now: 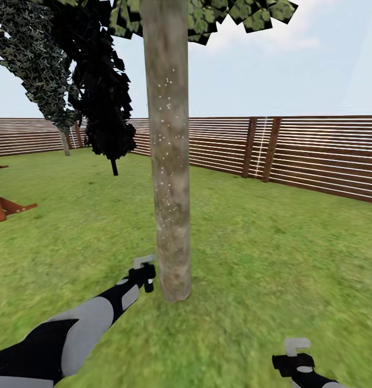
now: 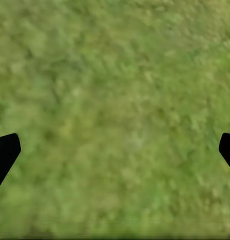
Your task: In the garden, pick up the pesticide atomizer on the floor and spray pesticide onto both trees until each tree trunk is fully covered.
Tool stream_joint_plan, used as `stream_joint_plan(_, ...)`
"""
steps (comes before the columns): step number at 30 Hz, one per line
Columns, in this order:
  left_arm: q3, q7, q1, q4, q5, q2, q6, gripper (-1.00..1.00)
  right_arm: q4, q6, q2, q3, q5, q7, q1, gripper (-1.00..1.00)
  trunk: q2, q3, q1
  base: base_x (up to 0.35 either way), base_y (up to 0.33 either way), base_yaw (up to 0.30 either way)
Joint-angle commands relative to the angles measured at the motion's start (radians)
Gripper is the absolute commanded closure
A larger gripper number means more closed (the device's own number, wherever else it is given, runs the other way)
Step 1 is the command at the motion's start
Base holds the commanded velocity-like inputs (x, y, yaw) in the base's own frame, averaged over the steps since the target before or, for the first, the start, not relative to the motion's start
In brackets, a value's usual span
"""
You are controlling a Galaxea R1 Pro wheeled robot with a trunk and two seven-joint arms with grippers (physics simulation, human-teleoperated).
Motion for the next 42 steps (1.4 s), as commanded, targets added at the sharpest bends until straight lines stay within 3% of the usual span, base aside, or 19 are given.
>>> stream_joint_plan(1,0.005,-0.008,0.004,0.001,0.009,0.000,-0.007,1.00,0.005,-0.007,-0.001,-0.002,0.010,-0.006,0.014,-1.00,-0.001,-0.001,0.000,0.000,0.283,0.000)
stream_joint_plan(4,0.004,-0.008,0.008,0.001,0.009,0.000,-0.010,1.00,0.005,-0.010,0.000,-0.001,0.009,-0.006,0.047,-1.00,-0.001,-0.001,0.000,0.000,0.319,0.000)
stream_joint_plan(12,0.001,-0.022,0.009,0.001,0.009,0.000,-0.008,1.00,0.000,-0.011,0.001,0.002,0.009,-0.004,0.057,-1.00,-0.001,-0.001,0.000,0.017,0.342,-0.125)
stream_joint_plan(15,-0.005,-0.067,0.009,0.001,0.009,0.000,-0.006,1.00,-0.004,-0.015,0.018,0.002,0.010,-0.004,0.057,-1.00,-0.001,-0.001,0.000,0.088,0.344,-0.190)
stream_joint_plan(24,-0.007,-0.079,0.009,0.001,0.009,0.001,-0.004,1.00,-0.034,-0.017,0.051,0.001,0.011,-0.004,0.057,-1.00,-0.001,-0.001,0.000,0.100,0.347,-0.074)
stream_joint_plan(33,-0.007,-0.080,0.009,0.001,0.009,0.002,-0.004,1.00,-0.033,-0.017,0.054,0.000,0.012,-0.004,0.057,-1.00,-0.001,-0.001,0.000,0.097,0.350,-0.277)
stream_joint_plan(42,-0.008,-0.080,0.009,0.001,0.008,0.001,-0.004,1.00,-0.033,-0.015,0.053,0.000,0.012,-0.004,0.057,-1.00,-0.001,-0.008,0.000,0.017,0.350,-0.036)
